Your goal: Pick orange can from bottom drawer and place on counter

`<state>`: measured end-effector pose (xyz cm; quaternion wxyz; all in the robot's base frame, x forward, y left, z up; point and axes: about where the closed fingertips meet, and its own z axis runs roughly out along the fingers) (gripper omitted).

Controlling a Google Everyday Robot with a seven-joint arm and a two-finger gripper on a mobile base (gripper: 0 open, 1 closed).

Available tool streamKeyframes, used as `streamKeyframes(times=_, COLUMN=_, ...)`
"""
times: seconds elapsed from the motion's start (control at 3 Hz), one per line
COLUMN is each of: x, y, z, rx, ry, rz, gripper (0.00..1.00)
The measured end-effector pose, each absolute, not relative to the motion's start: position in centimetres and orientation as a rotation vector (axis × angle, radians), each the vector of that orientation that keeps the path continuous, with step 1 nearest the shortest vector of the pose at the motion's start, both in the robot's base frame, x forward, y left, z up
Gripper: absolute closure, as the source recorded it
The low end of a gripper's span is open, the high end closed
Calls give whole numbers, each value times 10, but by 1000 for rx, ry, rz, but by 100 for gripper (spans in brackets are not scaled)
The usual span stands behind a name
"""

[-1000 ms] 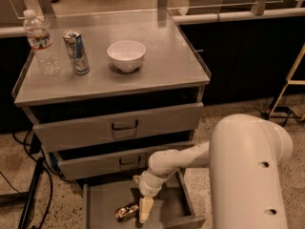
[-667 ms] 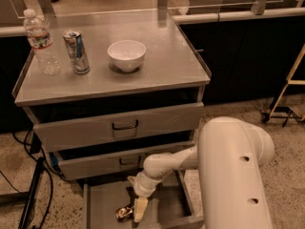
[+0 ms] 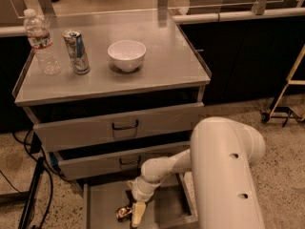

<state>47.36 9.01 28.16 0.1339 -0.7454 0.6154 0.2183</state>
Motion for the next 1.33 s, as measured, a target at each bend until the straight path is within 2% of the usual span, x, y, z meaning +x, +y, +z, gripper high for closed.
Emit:
streamKeyframes(times=0.67, x=453, y=77, z=196, rx=-2078, ry=1871, rz=693, gripper=0)
streamKeyframes(times=1.33, x=461, y=82, z=191, rx=-2103, ry=1858, rz=687, gripper=0)
